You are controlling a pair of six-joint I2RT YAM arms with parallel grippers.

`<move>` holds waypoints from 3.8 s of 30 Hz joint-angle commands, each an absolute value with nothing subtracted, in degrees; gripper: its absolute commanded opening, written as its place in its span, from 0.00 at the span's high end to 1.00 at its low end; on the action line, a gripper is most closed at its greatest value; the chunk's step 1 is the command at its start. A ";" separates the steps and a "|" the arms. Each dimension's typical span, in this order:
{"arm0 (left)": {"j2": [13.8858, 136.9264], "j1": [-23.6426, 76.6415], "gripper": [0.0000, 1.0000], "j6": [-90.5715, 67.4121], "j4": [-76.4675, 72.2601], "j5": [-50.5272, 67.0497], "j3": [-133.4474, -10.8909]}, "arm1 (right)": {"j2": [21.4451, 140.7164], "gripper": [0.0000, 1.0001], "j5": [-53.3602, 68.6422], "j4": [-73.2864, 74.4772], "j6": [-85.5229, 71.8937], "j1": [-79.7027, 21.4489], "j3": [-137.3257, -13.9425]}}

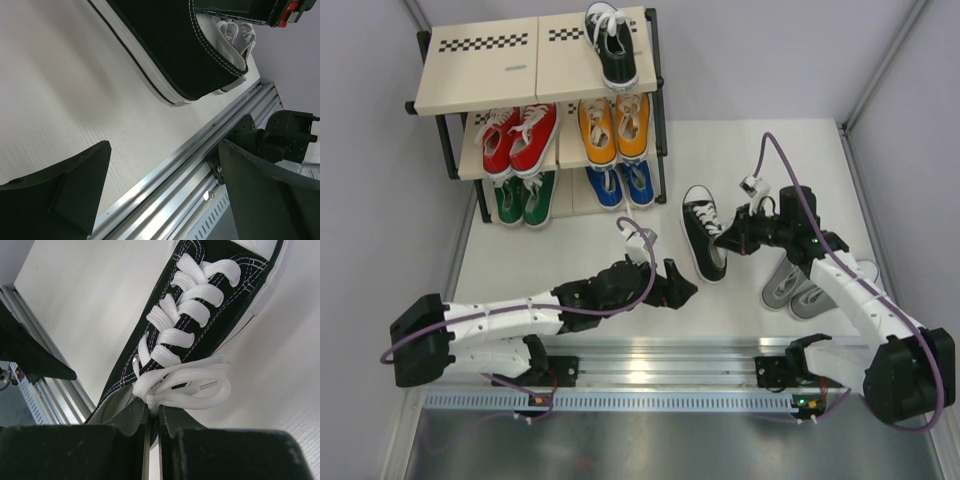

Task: Place and organize the shoes onto the shoe shelf
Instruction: Pick up the shoe at the center of the board, then place the shoe at the shoe shelf.

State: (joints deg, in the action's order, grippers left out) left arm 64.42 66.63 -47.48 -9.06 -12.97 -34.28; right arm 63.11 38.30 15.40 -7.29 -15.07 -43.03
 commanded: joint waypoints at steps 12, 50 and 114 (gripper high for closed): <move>69.87 67.41 0.06 -51.06 -19.69 -23.45 -39.63 | 58.45 1.00 34.73 6.59 1.30 -21.09 -41.22; 87.98 66.80 1.00 -27.43 -12.57 -30.06 -50.72 | 54.49 0.98 39.63 10.45 7.02 -23.64 -40.17; 82.26 46.88 1.00 -8.08 9.06 -26.55 -126.11 | 50.80 0.44 53.96 29.79 28.30 -1.67 -44.74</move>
